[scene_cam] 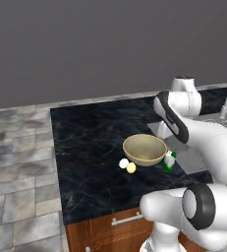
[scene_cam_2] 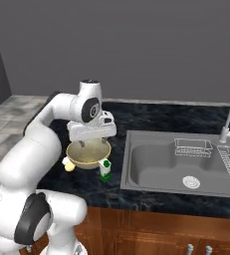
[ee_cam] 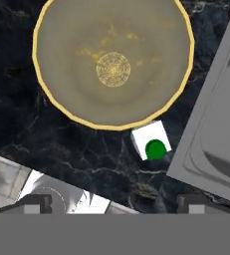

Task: Gather the eggs and milk located in the vicinity of the sink area and place them right next to the bowl.

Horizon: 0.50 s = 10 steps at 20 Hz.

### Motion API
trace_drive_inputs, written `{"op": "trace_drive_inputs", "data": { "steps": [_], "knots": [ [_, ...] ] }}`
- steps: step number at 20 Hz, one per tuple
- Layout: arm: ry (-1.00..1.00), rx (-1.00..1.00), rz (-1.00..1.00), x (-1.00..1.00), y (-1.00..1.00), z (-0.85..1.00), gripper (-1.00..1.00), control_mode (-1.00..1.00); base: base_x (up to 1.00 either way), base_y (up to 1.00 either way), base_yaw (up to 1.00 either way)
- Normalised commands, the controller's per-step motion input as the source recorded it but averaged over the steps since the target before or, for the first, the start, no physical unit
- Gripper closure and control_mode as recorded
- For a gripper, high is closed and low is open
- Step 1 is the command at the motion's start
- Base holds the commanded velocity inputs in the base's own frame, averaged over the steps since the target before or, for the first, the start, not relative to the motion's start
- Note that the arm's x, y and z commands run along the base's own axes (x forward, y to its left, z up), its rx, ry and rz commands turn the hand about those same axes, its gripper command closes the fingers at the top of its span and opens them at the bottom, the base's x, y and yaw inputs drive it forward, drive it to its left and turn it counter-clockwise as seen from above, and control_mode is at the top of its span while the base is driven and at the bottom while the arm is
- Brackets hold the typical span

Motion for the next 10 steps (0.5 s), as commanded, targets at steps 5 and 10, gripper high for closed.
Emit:
{"op": "trace_drive_inputs", "data": {
  "steps": [5, 10],
  "knots": [
    [0.06, -0.1, -0.26, -0.98, 0.44, -0.06, -1.0, -1.0, 0.0, 0.0, 0.0],
    [-0.07, -0.02, -0.28, -1.0, 0.52, 0.01, -1.0, -1.0, 0.0, 0.0, 0.0]
  ]
}}
